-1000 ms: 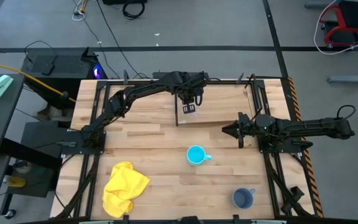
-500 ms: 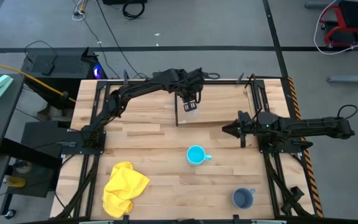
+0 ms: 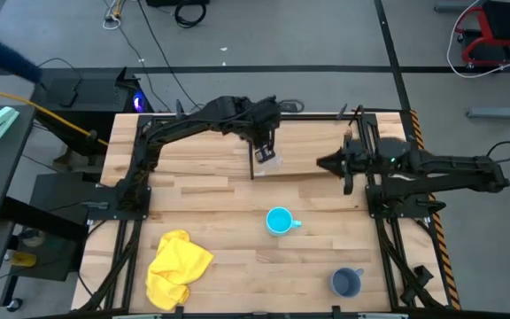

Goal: Stack small to large cups/mugs on shelf
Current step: Put the transparent mug on the shelf

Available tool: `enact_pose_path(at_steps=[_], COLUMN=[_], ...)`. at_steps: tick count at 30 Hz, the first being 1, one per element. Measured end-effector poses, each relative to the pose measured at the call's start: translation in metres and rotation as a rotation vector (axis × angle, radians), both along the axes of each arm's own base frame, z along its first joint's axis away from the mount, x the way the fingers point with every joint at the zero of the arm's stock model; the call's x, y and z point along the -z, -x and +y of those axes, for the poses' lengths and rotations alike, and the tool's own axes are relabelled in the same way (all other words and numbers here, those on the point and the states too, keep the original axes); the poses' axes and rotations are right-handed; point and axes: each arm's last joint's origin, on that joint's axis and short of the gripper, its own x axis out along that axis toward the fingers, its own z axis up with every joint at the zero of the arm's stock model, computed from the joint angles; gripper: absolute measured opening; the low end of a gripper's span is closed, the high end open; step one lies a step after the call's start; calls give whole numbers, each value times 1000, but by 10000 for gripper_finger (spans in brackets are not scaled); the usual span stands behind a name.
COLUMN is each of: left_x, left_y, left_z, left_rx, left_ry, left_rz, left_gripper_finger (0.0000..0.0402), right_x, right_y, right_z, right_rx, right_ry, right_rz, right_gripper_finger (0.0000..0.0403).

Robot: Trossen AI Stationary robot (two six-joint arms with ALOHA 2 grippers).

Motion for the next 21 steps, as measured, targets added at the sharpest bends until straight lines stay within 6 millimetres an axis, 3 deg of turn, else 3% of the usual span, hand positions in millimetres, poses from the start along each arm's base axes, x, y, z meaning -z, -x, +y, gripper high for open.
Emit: enact_pose_path(at_steps=[5, 11, 17, 21], left_x=[7, 26, 68, 89], left_y=[19, 22, 26, 42], left_z=[-16, -24, -21, -18], left_rx=[-132, -193, -226, -260], left_ry=[-6, -9, -2, 11], left_rz=[209, 280, 436, 530], left_gripper_finger=[67, 55, 48, 49], right_x=[-46, -79, -90, -87], right_y=[-13, -41, -66, -81], right_z=[-17, -49, -91, -114], right_rx=[101, 214, 274, 234], right_ry=[-22, -78, -168, -238], right_rz=[134, 465, 699, 738], right_gripper_finger=[64, 64, 64, 64])
